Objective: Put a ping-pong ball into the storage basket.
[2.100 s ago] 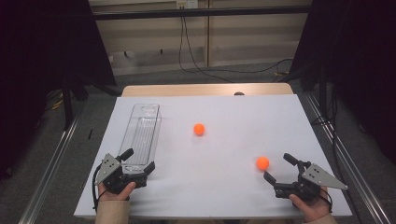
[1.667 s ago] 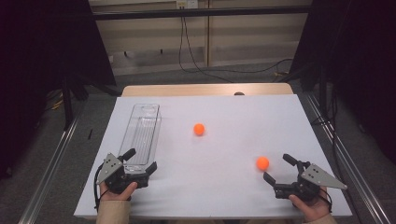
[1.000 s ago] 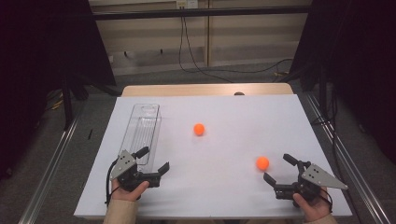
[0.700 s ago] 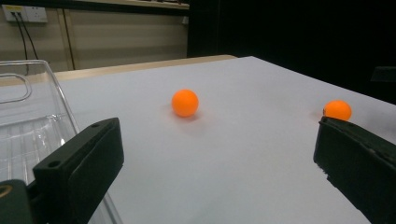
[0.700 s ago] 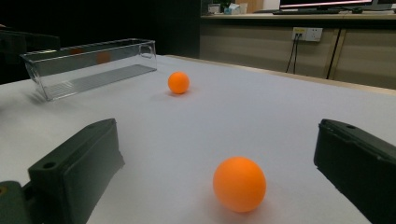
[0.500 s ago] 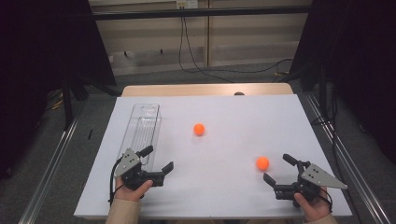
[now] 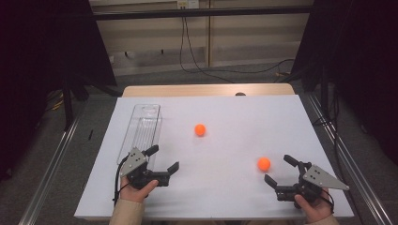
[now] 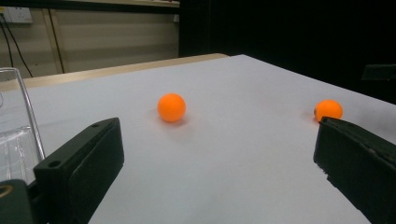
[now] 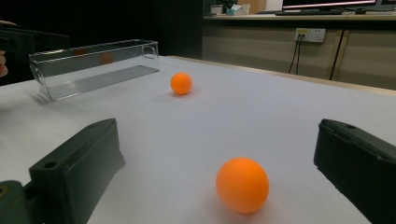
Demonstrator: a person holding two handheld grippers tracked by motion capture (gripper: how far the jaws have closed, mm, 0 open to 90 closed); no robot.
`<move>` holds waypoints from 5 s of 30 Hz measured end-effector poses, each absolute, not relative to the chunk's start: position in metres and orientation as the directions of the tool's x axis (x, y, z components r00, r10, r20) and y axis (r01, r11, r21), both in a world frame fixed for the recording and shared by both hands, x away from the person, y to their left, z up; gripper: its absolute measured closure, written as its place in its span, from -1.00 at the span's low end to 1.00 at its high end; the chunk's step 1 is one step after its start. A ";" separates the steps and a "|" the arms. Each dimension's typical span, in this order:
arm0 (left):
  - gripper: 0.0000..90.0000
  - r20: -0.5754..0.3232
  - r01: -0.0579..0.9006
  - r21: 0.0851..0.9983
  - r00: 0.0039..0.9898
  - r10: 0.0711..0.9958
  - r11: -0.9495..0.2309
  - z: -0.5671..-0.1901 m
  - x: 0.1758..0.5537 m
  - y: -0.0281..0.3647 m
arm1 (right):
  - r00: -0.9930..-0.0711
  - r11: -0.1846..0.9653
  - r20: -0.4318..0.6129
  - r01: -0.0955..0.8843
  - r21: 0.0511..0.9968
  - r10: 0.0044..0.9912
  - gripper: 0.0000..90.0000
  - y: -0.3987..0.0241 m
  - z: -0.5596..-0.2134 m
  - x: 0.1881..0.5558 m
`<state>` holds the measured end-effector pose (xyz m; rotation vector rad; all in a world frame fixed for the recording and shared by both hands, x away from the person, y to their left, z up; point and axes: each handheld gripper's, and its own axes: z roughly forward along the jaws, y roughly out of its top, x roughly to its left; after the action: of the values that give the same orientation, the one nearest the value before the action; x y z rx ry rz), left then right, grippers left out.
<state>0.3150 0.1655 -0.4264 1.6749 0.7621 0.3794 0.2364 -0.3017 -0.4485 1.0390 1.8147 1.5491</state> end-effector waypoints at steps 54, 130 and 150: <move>-0.96 -0.140 0.300 0.935 0.800 0.584 -0.187 -0.432 0.329 0.111 | -0.571 0.040 0.082 0.198 0.979 0.817 -0.97 -0.302 -0.447 0.236; -0.95 -0.127 0.304 0.915 0.842 0.524 -0.267 -0.439 0.340 0.054 | -0.564 0.048 0.069 0.191 0.980 0.823 -0.96 -0.302 -0.447 0.237; -0.95 -0.118 0.297 0.909 0.856 0.502 -0.292 -0.440 0.342 0.041 | -0.561 0.044 0.072 0.190 0.981 0.825 -0.96 -0.303 -0.447 0.237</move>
<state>0.3420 0.0410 -0.4402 1.8970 0.5952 0.2265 0.2374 -0.3026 -0.4470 1.0210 1.7962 1.5535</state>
